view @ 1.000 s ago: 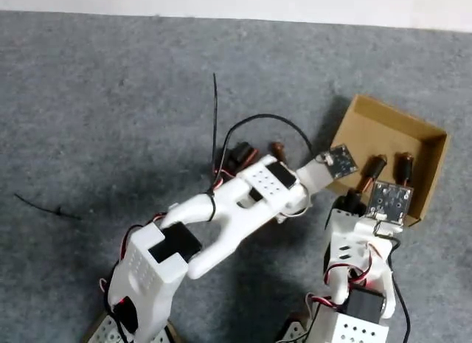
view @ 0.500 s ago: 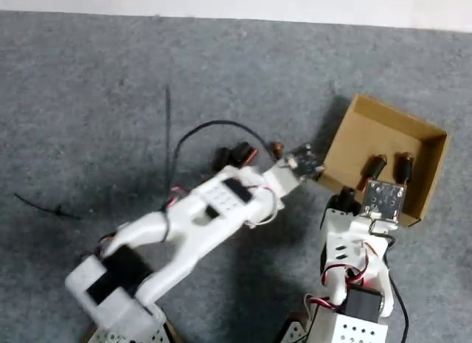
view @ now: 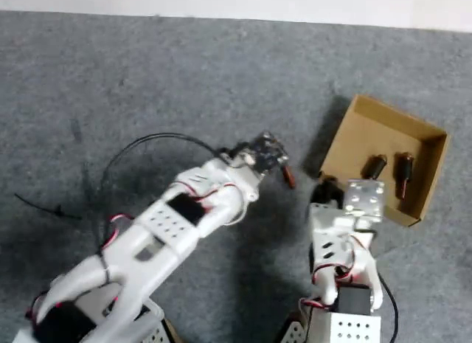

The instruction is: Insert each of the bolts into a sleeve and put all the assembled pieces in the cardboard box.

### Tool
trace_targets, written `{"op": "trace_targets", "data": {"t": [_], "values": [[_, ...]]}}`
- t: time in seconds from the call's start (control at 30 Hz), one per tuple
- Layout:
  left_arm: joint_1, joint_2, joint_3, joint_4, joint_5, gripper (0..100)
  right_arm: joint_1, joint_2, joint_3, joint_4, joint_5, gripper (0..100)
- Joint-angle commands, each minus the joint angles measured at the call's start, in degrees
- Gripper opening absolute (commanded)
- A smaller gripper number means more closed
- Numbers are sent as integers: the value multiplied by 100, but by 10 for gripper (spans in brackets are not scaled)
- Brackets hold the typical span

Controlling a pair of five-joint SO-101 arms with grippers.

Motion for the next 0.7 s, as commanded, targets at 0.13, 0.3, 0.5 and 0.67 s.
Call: {"op": "trace_targets", "data": {"t": [0.13,0.3,0.5,0.67], "values": [[-664,-1525,356,-167,1187,5,-1209,-13,637,-1446,0,5],[-936,-2053,523,-255,1512,5,-1868,-31,699,-1490,0,5],[-1068,-2598,980,-993,1512,5,-2651,-22,699,-1499,0,5],[-1007,-3433,1385,-1284,1512,5,-2888,-40,699,-1508,0,7]]}}
